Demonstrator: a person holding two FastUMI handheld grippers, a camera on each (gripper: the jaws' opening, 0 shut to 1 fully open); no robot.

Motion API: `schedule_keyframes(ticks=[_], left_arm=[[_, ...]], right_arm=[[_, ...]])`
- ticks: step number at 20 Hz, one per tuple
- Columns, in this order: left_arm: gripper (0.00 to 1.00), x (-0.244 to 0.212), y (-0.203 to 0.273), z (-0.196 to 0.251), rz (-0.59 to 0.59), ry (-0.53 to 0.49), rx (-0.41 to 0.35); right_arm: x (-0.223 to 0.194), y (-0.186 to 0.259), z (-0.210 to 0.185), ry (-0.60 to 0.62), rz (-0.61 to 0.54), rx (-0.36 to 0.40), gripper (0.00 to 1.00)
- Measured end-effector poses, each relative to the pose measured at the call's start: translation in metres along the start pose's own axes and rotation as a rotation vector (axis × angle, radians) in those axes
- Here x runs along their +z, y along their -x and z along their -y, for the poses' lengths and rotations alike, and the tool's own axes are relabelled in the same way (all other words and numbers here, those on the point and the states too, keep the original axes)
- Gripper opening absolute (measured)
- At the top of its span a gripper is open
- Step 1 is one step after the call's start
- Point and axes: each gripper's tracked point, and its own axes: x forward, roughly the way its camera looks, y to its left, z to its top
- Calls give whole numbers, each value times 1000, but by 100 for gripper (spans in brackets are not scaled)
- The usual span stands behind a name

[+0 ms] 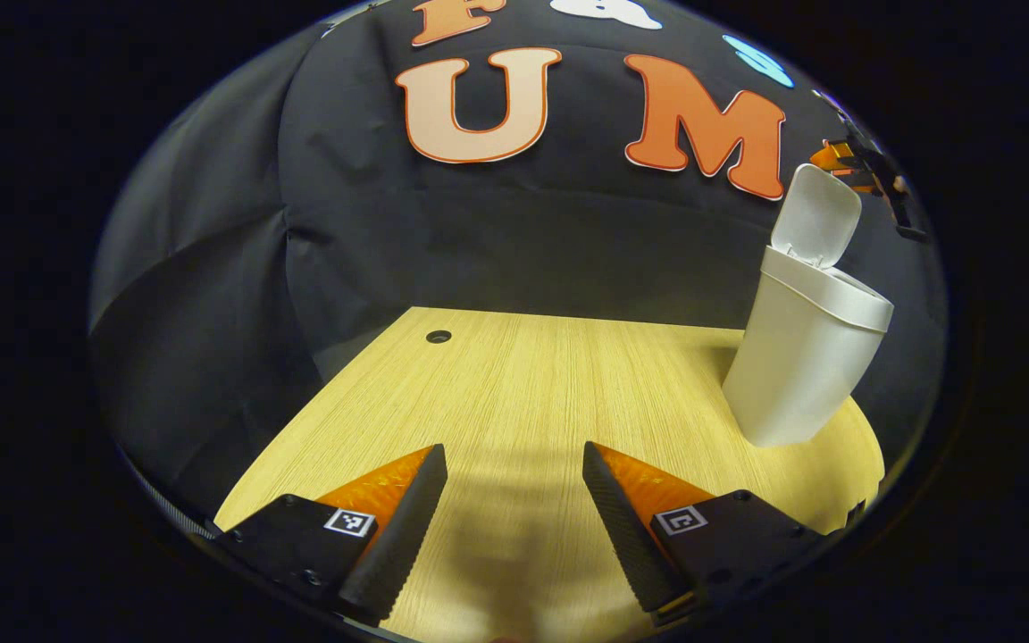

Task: Press the lid of the desktop garbage bin to open it, pick up the crumpled paper on the desktop and throw it into the bin, then pick up the pop can on the desktop and drop it into the bin, and finally close the garbage bin lid.

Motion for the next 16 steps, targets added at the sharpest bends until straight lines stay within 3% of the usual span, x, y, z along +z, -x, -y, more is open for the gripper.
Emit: schedule_keyframes(ticks=[5, 16], left_arm=[[98, -1, 1, 1, -3, -10, -17], [98, -1, -3, 18, -18, -49, -61]], right_arm=[[-41, 6, -4, 37, -60, -1, 88], [-92, 21, 4, 1, -138, -11, 89]])
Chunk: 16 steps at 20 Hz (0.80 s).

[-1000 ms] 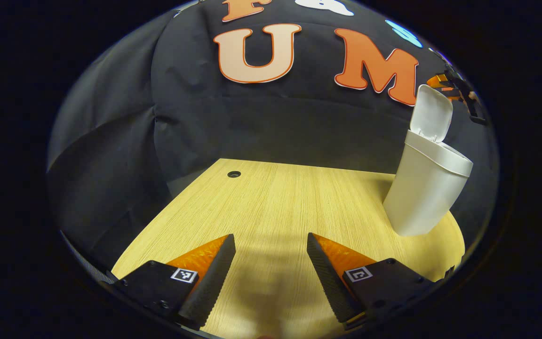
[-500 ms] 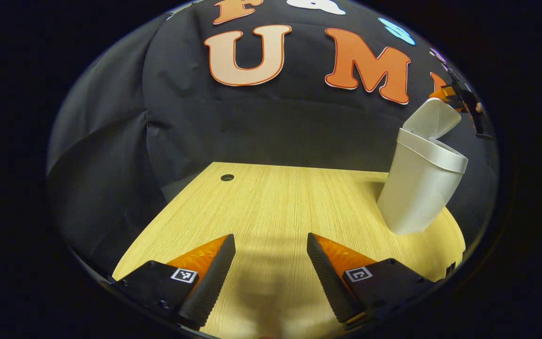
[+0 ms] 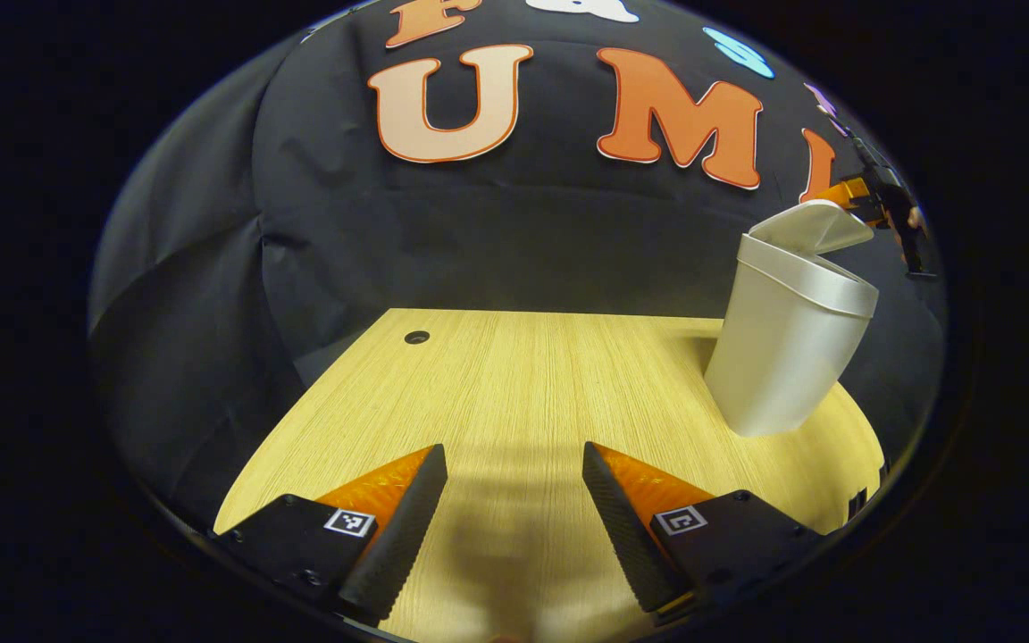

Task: Press the lid of the desktop garbage bin to open it, pick up the crumpled paper on the desktop and throw it into the bin, then pick up the pop can on the desktop and drop it into the bin, and finally close the garbage bin lid.

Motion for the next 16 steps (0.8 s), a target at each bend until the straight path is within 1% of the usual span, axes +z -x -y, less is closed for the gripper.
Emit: schedule_keyframes(ticks=[7, 12, 16], left_arm=[[98, -5, 1, 7, -16, -27, -13], [98, -7, 1, 10, -25, -41, -21], [98, -10, 0, 11, -32, -50, -24]], right_arm=[[-32, 1, 0, -26, -47, 1, 89], [-48, 2, -2, -17, -70, -3, 90], [-65, 3, -5, 19, -100, -10, 90]])
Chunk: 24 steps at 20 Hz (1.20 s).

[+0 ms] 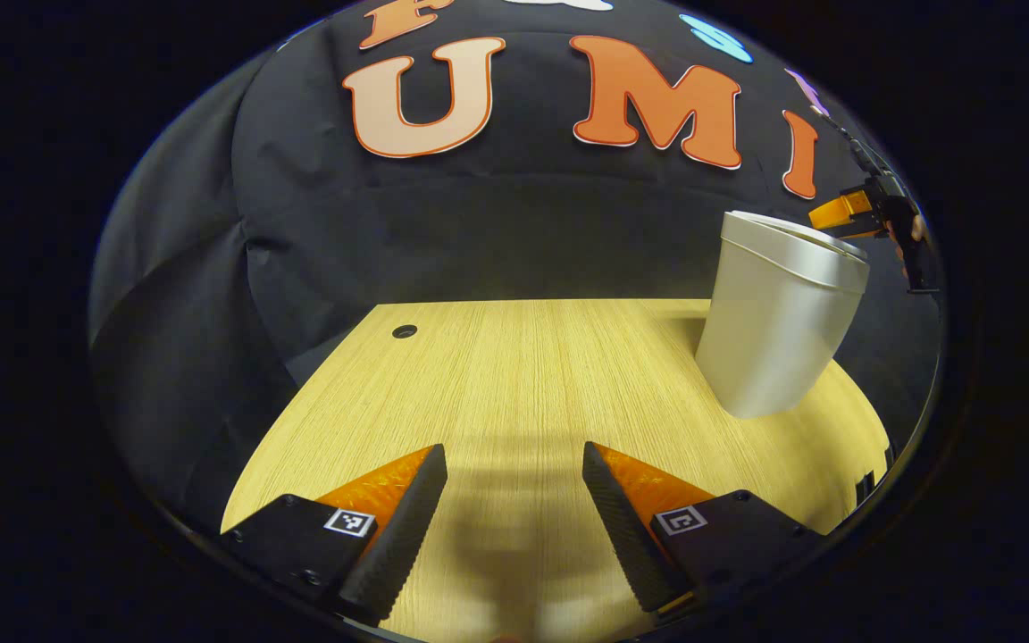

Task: Press the lid of the desktop garbage bin to open it, pick up the crumpled paper on the desktop and throw it into the bin, then pick up the pop can on the desktop and drop it into the bin, and finally close the garbage bin lid.

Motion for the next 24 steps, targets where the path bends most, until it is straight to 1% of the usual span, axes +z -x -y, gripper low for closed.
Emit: schedule_keyframes(ticks=[7, 10, 14, 19, 21, 22, 24], left_arm=[[98, -3, 0, 1, -11, -6, -9], [98, -5, 1, 1, -18, -8, -13], [98, -6, 1, 2, -23, -16, -24], [98, -6, 2, 1, -19, -18, -28], [98, -5, 2, 1, -14, -16, -24], [98, -5, 2, 0, -14, -13, -21], [98, -4, 2, 1, -11, -8, -21]], right_arm=[[-4, 2, 0, -4, 52, -1, 89], [-6, 4, -2, -7, 86, -11, 83], [-8, 4, -2, -15, 109, -17, 78], [-12, 6, -3, -38, 122, 0, 79], [-14, 6, -5, -23, 146, -4, 79], [-14, 8, -5, -29, 161, -8, 75], [-15, 11, -6, -34, 181, -13, 73]])
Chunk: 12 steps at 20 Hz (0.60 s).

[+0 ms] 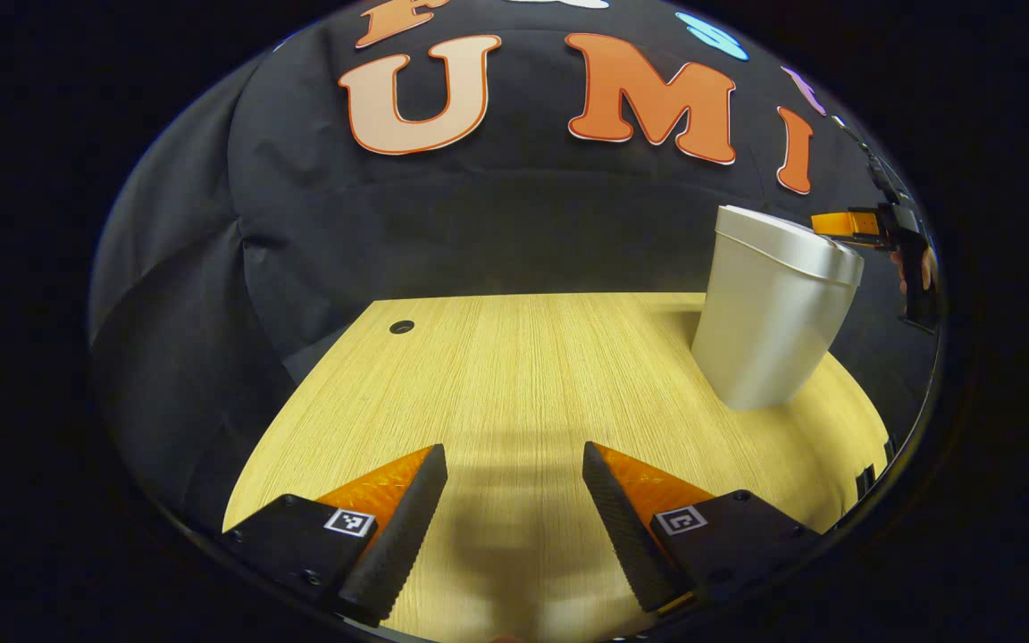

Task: Press the lid of the desktop garbage bin to open it, pick up the crumpled paper on the desktop and throw it into the bin, then pick up the pop can on the desktop and drop it into the bin, and finally close the garbage bin lid.

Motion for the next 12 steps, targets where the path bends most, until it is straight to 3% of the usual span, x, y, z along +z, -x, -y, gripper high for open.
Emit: schedule_keyframes(ticks=[2, 3, 6, 8, 9, 10, 11, 12], left_arm=[[98, 2, 1, -1, 8, -5, 2], [98, 4, 2, 0, 15, -7, 2], [98, 21, 6, -1, 56, -2, 12], [98, 38, 11, -2, 92, 5, 21], [98, 47, 12, -5, 112, 11, 24], [98, 60, 14, -8, 137, 17, 25], [98, 74, 20, -12, 164, 21, 25], [98, 87, 24, -14, 189, 24, 27]], right_arm=[[1, 3, -2, 8, 14, -14, 68], [3, 3, -2, 8, 28, -22, 73], [0, 10, -9, 0, 23, -21, 72], [-1, 16, -16, 6, 37, -16, 65], [-3, 19, -22, 14, 46, -9, 65], [-4, 23, -27, 22, 51, -3, 71], [-6, 27, -35, 29, 51, 13, 65], [-10, 32, -44, 35, 49, 28, 72]])
